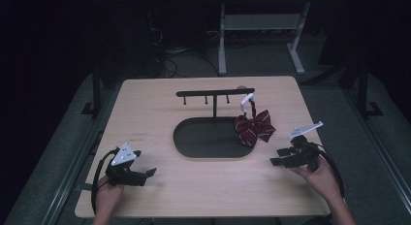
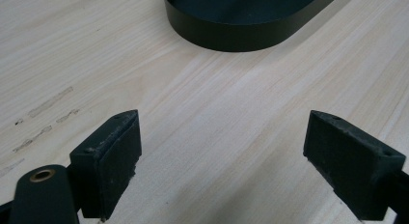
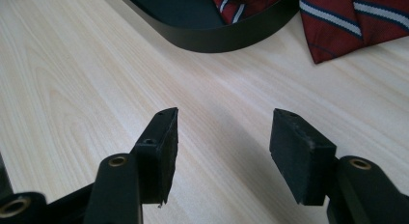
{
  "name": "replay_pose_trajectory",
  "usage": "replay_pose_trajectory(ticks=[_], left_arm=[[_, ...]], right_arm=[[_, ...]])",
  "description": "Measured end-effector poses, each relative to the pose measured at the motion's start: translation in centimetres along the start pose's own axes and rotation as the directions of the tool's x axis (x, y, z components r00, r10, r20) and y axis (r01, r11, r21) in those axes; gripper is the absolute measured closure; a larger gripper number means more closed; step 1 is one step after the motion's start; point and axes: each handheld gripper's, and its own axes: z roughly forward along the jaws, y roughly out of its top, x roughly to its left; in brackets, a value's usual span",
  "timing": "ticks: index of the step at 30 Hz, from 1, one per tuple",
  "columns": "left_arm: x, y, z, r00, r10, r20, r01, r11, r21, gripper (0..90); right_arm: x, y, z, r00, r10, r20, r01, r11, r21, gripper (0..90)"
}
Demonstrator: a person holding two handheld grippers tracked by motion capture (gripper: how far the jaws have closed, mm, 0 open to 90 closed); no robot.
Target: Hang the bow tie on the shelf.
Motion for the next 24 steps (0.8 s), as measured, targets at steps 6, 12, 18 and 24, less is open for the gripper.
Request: replay_pose_trajectory(ticks=[6,12,18,24], left_arm=[[0.0,0.0,0.0,1.0,0.001,0.002,-0.001,1.0,0.001,13.2],[0.0,0.0,0.1,1.0,-0.001,0.002,0.001,1.0,0.001,13.2],[0.0,0.1,0.0,1.0,-0.002,0.002,0.002,1.0,0.0,13.2],[0.0,0.2,-0.1,1.0,0.002,-0.002,-0.002,1.0,-0.006,13.2]], right_arm=[[0.3,-0.7,-0.1,1.0,-0.002,0.004,0.002,1.0,-0.01,42.5],[0.4,-1.5,0.0,1.0,0.008,0.001,-0.008,1.0,-0.009,41.9],[0.6,-2.3,0.2,0.9999,0.017,0.001,-0.017,1.0,-0.017,41.7],[1.4,-2.7,-0.1,0.9999,0.008,0.015,-0.007,0.999,-0.038,41.5]])
